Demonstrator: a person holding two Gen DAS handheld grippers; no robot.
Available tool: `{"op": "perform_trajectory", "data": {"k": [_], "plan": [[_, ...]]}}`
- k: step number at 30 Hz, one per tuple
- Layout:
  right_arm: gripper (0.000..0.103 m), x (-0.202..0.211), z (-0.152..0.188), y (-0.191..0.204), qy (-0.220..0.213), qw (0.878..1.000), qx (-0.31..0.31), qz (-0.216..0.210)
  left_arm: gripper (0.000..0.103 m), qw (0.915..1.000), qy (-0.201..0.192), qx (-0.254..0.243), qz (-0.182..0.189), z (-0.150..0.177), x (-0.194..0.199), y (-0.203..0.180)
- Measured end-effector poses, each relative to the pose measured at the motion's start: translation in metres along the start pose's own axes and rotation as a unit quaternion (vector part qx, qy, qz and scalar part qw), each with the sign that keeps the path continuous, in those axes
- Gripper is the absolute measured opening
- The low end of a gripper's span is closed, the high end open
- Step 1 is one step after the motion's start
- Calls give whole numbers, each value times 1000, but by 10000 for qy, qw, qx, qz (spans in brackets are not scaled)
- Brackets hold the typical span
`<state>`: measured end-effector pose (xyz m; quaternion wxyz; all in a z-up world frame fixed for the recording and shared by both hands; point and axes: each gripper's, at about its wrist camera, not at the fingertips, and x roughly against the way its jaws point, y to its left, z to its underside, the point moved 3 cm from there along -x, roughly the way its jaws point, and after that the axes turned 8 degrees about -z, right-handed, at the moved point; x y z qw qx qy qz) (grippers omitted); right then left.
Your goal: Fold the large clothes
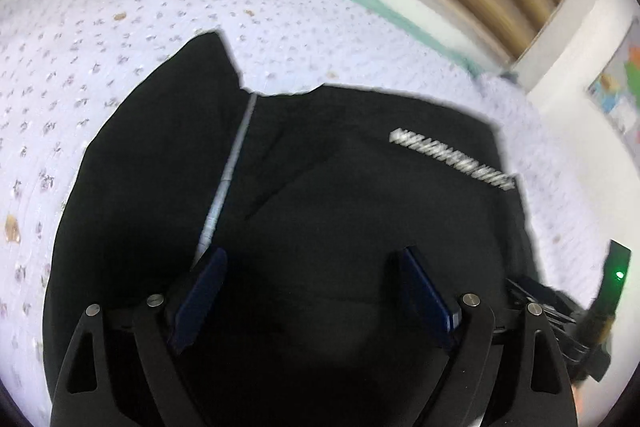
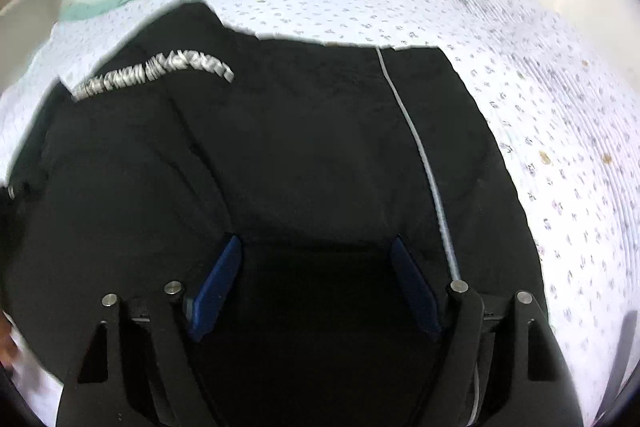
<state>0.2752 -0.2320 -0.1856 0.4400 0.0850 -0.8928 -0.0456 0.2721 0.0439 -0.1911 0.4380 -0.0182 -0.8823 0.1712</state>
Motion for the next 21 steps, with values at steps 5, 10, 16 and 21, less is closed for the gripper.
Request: {"op": "perform_trajectory", "data": {"k": [5,10,16,21], "plan": [[96,12,-66,26,-176,9956,-96,-913,89,9984,-64,-341,-449,-38,8,-32],[103,-79,-80,2,918,9904,-611,-829,95,9940,812,117,-720,-54,-75,4],[103,-88,-71,-6,456,9950,-383,-808,96,9943,628,-82,-857,-47,-80,2],[103,-65,-59,-11,185,9935,-366,-1062,95,9972,337,-415,-523,-35,-41,4]]}}
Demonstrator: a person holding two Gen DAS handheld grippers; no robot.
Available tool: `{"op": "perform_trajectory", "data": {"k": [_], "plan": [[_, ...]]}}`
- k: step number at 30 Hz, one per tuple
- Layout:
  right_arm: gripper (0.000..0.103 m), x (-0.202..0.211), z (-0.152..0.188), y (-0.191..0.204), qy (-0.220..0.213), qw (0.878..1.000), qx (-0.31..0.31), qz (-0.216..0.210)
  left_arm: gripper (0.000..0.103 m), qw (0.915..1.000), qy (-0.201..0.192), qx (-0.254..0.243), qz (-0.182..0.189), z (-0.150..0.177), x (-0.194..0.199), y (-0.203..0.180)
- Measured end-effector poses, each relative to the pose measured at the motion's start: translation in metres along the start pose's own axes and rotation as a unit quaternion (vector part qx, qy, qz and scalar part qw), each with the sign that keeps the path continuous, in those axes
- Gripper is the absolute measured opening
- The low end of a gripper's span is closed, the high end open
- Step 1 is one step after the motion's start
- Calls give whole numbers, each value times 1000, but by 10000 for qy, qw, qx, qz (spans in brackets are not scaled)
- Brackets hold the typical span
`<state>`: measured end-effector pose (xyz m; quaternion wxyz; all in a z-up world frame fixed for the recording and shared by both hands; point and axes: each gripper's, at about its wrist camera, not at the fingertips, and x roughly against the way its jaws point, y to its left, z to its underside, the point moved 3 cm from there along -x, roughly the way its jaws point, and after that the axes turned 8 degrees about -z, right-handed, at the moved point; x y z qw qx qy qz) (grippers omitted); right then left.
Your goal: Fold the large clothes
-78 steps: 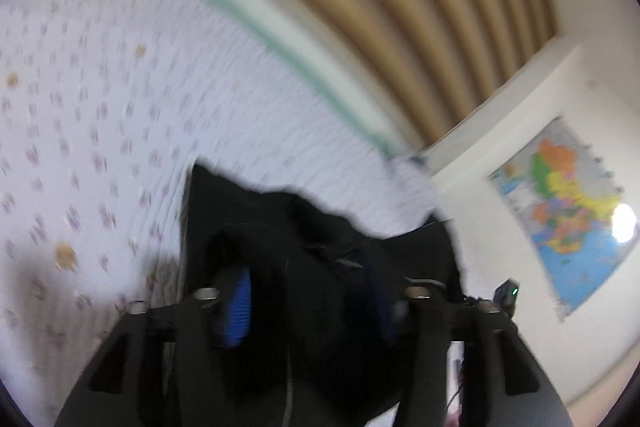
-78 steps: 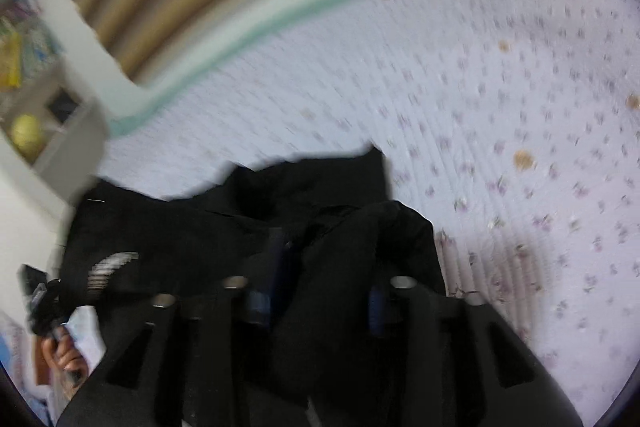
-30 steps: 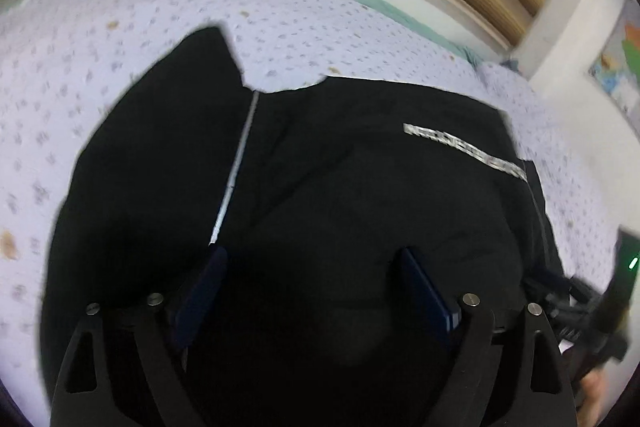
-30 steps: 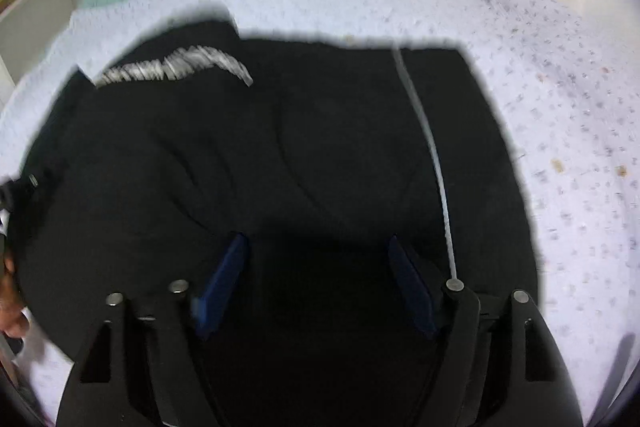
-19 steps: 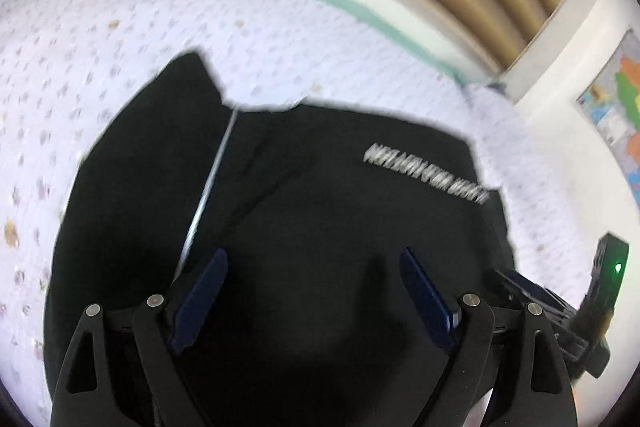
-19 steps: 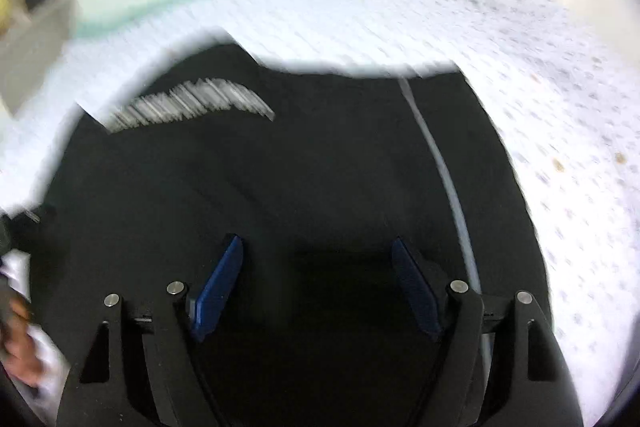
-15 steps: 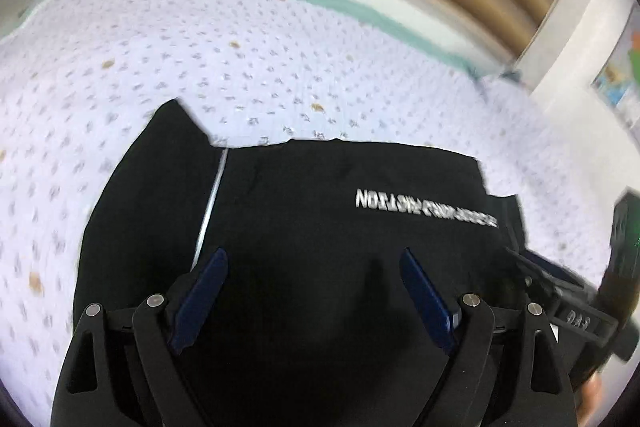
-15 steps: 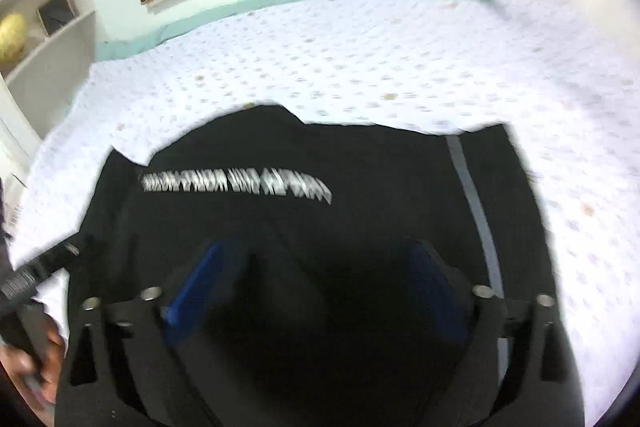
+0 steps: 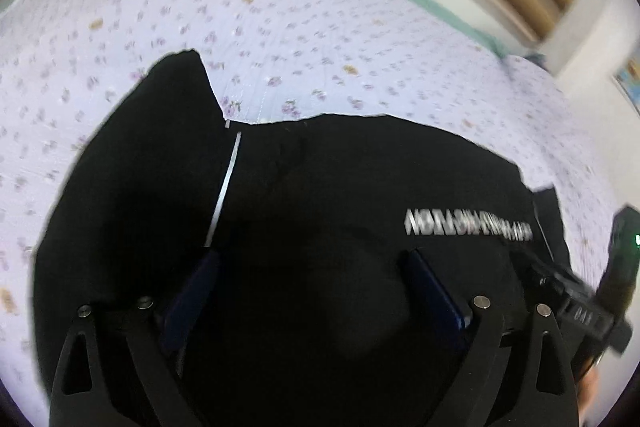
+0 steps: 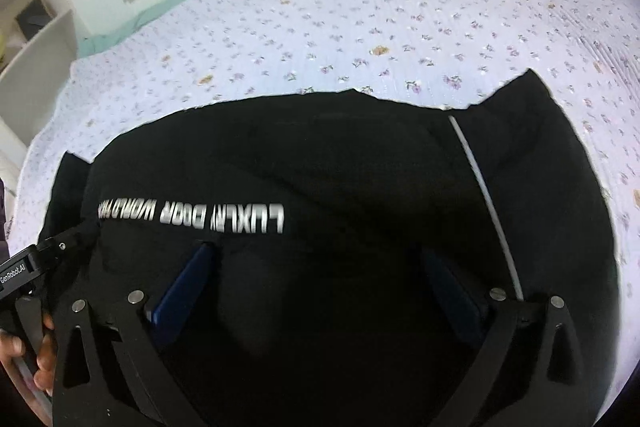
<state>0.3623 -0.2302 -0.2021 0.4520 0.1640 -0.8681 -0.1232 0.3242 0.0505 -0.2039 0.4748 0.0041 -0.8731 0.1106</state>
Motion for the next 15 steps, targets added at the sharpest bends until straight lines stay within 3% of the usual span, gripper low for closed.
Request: {"op": "perform_trajectory", "data": {"k": [3,5,9,12,15], "plan": [[103,42,15,-3,-65,9995,-91,-295,95,9990,-271,-341,-15,14,37,6],[103,65,24,-9,-164,9994,-101,-296,95,9969,-456,-565,-286,25,61,15],[103,124,45,-17,-701,9972,207,142,95,9935,-692,-588,-689,42,99,50],[103,171,56,-16,-1232,9868,670,803,95,9928,-776,-402,-814,48,117,78],[103,213,62,-20,-1794,9780,823,678,95,9931,-845,-176,-796,46,128,99]]}}
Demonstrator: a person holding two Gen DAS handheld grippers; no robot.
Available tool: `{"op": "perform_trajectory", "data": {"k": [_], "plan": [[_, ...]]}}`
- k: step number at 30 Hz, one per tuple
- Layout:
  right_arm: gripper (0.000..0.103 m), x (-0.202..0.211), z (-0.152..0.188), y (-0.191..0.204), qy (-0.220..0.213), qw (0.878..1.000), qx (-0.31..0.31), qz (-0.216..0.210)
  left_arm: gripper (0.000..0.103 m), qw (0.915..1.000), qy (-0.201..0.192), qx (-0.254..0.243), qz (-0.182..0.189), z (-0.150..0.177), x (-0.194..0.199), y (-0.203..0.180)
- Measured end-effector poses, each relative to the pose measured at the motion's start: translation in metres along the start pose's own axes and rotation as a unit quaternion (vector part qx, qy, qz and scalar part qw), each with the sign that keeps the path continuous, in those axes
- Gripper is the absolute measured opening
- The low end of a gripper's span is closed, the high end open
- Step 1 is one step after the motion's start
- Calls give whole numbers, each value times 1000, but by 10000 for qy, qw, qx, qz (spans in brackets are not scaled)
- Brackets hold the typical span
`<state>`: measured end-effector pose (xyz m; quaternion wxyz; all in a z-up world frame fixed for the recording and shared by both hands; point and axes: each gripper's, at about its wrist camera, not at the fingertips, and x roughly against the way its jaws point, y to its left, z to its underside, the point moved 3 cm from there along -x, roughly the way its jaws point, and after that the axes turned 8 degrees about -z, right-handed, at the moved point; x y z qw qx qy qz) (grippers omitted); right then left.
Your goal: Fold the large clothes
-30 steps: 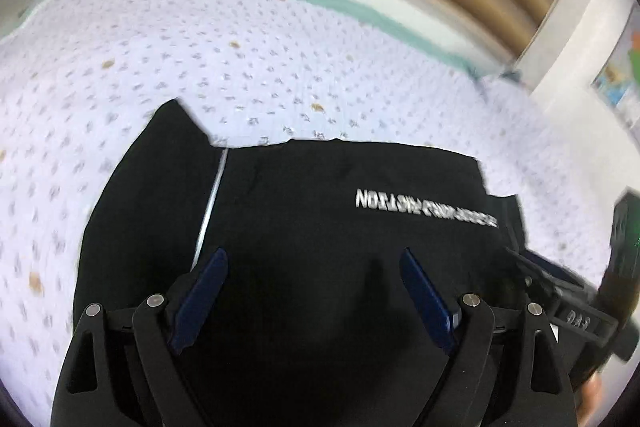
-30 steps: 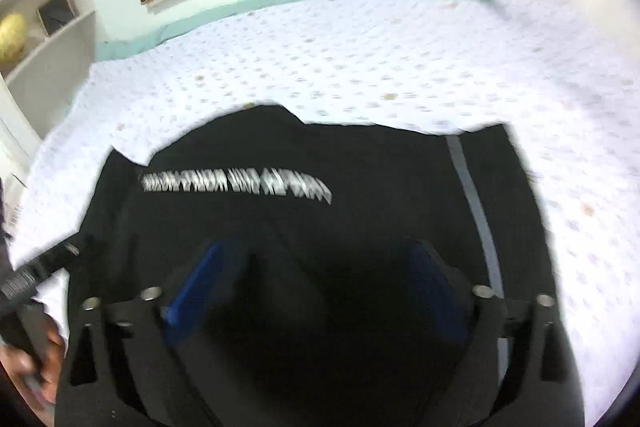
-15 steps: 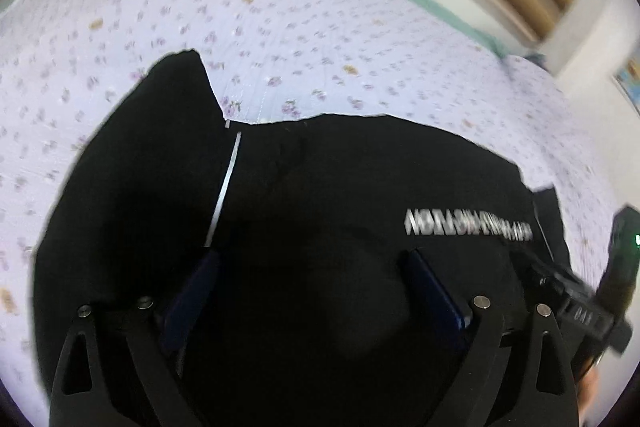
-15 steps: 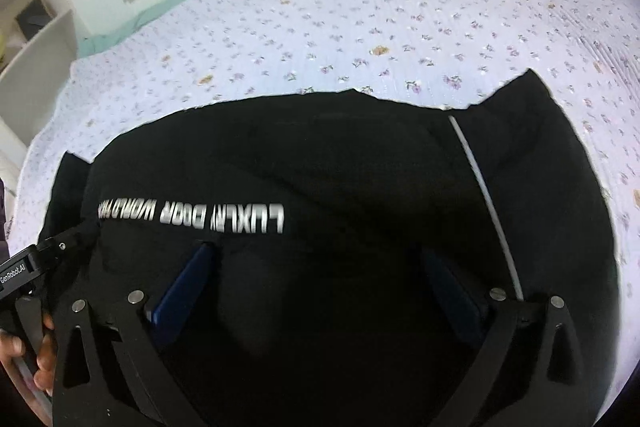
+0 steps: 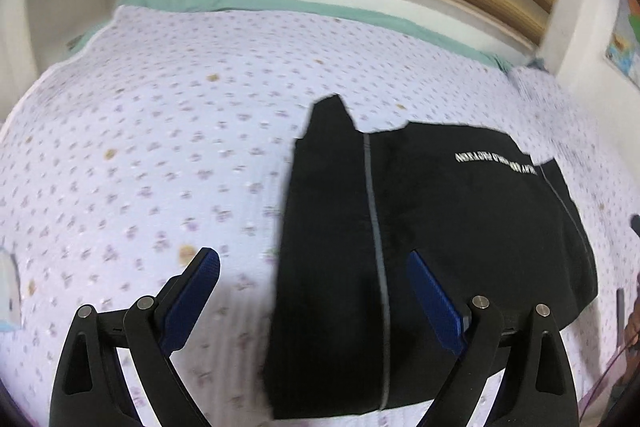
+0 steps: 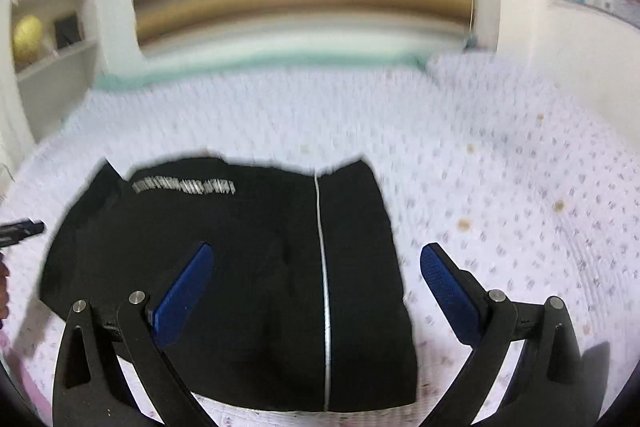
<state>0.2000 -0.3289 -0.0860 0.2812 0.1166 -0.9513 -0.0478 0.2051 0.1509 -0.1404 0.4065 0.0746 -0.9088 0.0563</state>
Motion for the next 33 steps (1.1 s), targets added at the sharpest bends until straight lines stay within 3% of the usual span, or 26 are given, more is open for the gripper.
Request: {"op": "perform_trajectory", "data": {"k": [4,7,9,11,13,16,19,21,24,26,28,33], "plan": [[103,19,-12,-32,-202,9987,-171,425,95,9997,-85,124,204,-4,8,6],[103,32,-15,-58,-400,9912,-301,1225,95,9984,135,-396,382,-5,-2,-5],[103,29,-11,-78,-350,9895,-360,1358,95,9963,351,-766,184,-1,-17,-13],[103,10,-3,-97,163,9938,-508,976,95,9946,408,-932,-210,4,-32,-14],[103,-12,11,-116,709,9929,-912,295,95,9952,463,-842,-194,7,-45,-9],[103,-35,27,-117,1027,9907,-886,34,95,9956,678,-339,542,9,-66,3],[103,-62,36,-116,1306,9837,-1073,-614,95,9877,1134,-84,1072,12,-92,4],[103,-89,40,-118,1509,9706,-1457,-1178,95,9823,1321,45,1330,12,-106,6],[103,-126,51,-121,1873,9467,-1948,-1751,95,9657,1569,617,1976,12,-127,20],[103,-146,59,-122,2023,9372,-2127,-1884,96,9561,1667,906,2235,11,-137,28],[103,-154,61,-122,1980,9332,-2208,-2032,97,9532,1683,958,2323,10,-142,28],[103,-161,57,-111,2068,9332,-2019,-2134,99,9578,1713,826,2155,6,-145,20]]}}
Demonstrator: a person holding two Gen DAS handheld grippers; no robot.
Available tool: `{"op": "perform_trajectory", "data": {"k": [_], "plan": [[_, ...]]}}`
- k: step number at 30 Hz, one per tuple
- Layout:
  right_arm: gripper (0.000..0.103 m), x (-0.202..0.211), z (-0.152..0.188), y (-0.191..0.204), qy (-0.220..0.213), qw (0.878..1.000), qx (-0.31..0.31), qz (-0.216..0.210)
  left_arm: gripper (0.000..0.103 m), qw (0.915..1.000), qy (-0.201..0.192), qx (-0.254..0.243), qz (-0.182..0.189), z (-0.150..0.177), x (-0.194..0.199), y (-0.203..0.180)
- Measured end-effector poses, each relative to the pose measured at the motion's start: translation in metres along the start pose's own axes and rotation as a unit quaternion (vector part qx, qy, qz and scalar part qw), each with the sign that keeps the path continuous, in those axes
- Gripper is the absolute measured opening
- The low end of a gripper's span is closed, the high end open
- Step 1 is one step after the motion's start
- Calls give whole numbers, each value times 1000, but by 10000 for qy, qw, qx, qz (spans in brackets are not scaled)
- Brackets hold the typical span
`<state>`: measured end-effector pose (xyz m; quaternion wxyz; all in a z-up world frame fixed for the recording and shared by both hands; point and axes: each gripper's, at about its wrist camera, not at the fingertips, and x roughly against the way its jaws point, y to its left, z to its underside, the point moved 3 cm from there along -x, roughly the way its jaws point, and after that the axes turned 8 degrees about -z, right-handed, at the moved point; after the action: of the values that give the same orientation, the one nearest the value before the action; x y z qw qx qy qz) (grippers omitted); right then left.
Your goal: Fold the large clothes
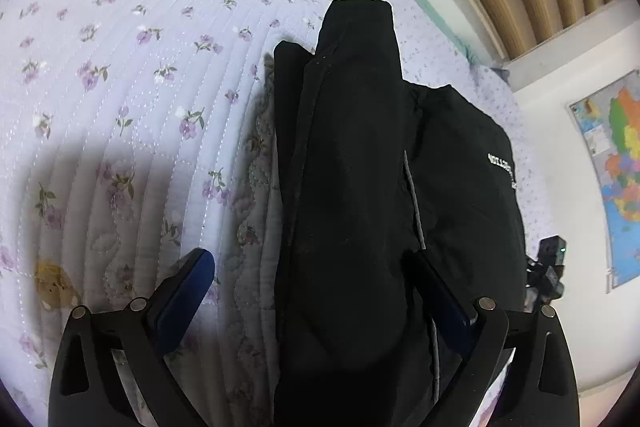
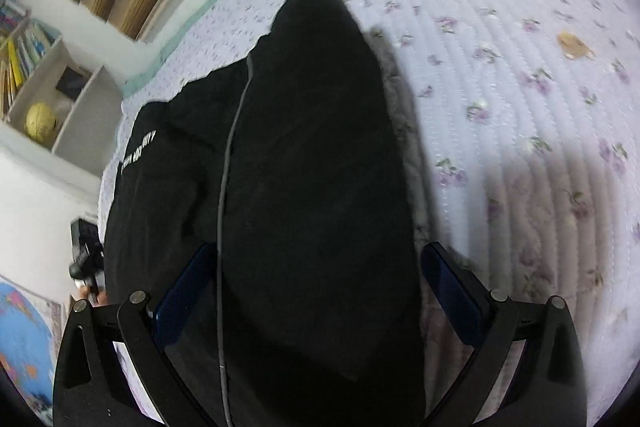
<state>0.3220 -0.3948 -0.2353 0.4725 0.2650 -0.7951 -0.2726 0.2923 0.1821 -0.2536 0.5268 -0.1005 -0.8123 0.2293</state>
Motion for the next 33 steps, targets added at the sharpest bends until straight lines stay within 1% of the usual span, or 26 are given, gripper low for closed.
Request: {"op": "perform_trajectory", "data": {"k": [1,3,4,6,7,9,11,12,13,14,15,16,17,18,19,20,21,22,24,25,27,30,33], "plan": [[103,-1,1,3,50,9999,86,34,99,10000,16,-43,-80,2,4,-2],[103,-3,4,8,183,9996,229,-65,99,9996,-18,-165,-219,4,11,-2],[103,-4,7,11,261,9991,295,-138,99,9994,-26,-254,-221,6,15,-1],[103,-8,9,13,378,9984,406,-129,99,9994,126,-328,-34,12,16,1],[103,-11,8,13,409,9982,423,-133,99,9992,245,-262,175,13,13,3],[103,-19,3,11,436,9981,346,-258,101,9982,321,-139,496,10,8,5],[103,-32,-5,15,496,9975,260,-426,101,9911,446,73,1251,5,1,2],[103,-39,-9,18,526,9972,265,-461,101,9856,518,195,1596,2,-2,-1],[103,-48,-12,22,551,9971,277,-437,101,9813,588,261,1814,0,-7,-7],[103,-53,-16,25,564,9973,296,-361,101,9818,630,231,1778,-2,-12,-13],[103,-61,-20,29,572,9976,320,-217,101,9852,668,119,1571,-2,-17,-21],[102,-64,-22,31,554,9978,342,-131,101,9902,688,-140,1203,0,-24,-34],[100,-65,-24,35,504,9979,392,-40,101,9929,624,-306,969,1,-25,-42],[95,-62,-23,37,449,9980,439,3,101,9943,545,-397,826,-1,-23,-47],[85,-58,-22,40,372,9980,504,40,95,9954,414,-449,734,1,-18,-52],[78,-52,-19,43,269,9980,576,73,89,9960,290,-466,703,3,-11,-52],[68,-45,-16,48,125,9974,692,133,74,9965,134,-494,664,4,-2,-54],[61,-39,-14,53,35,9968,786,170,60,9964,-90,-558,629,7,12,-58],[53,-26,-9,68,-132,9943,1022,267,47,9952,-395,-623,646,12,36,-65],[50,-19,-6,78,-211,9927,1142,322,44,9938,-569,-674,681,15,53,-73],[48,-3,1,103,-374,9899,1329,305,43,9912,-804,-759,731,26,81,-92],[45,23,19,138,-524,9862,1549,240,43,9869,-968,-914,908,43,118,-111],[45,53,42,165,-607,9833,1687,314,43,9839,-1070,-1052,973,60,140,-115]]}}
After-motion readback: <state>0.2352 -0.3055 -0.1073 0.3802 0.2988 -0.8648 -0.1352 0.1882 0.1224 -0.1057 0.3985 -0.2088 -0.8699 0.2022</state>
